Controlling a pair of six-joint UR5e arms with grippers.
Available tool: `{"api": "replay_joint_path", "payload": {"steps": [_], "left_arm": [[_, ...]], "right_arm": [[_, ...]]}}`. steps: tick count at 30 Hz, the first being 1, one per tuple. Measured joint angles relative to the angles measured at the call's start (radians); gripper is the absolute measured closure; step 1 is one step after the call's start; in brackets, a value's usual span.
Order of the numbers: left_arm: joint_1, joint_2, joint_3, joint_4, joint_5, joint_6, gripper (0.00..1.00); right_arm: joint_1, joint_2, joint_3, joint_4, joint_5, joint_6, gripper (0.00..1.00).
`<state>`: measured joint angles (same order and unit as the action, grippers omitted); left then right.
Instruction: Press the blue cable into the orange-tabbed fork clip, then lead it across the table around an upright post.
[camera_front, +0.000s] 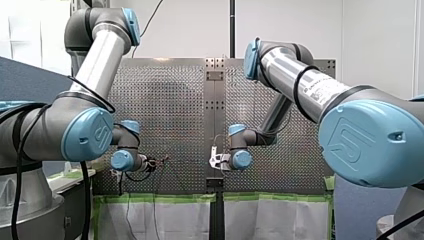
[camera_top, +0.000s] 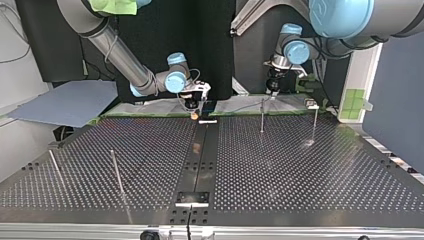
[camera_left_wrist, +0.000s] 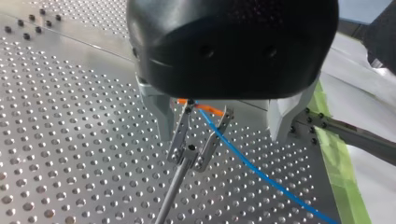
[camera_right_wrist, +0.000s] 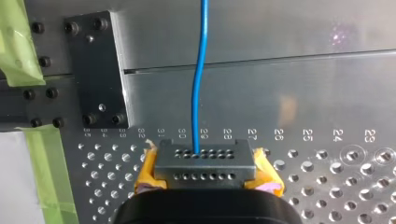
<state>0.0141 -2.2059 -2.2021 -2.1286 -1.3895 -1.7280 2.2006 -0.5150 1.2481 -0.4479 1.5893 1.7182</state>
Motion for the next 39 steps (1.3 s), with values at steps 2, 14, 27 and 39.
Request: {"api": "replay_joint_path", "payload": {"steps": [2,14,27,39], "left_arm": [[-0.004,0.0,0.0,-0.001,-0.001,0.005,0.0],[-0.023,0.0,0.0,-0.007,-0.004,0.034,0.0],[-0.027,0.0,0.0,-0.006,-0.006,0.036,0.0],[-0.039,0.001,0.0,-0.015,0.007,0.089,0.0]], "right_arm": [[-0.001,0.0,0.0,0.001,0.0,0.002,1.0],[-0.003,0.001,0.0,0.001,0.0,0.004,1.0],[-0.003,0.003,0.0,-0.001,0.0,0.005,1.0],[-0.004,0.003,0.0,-0.003,0.0,0.005,1.0]]}}
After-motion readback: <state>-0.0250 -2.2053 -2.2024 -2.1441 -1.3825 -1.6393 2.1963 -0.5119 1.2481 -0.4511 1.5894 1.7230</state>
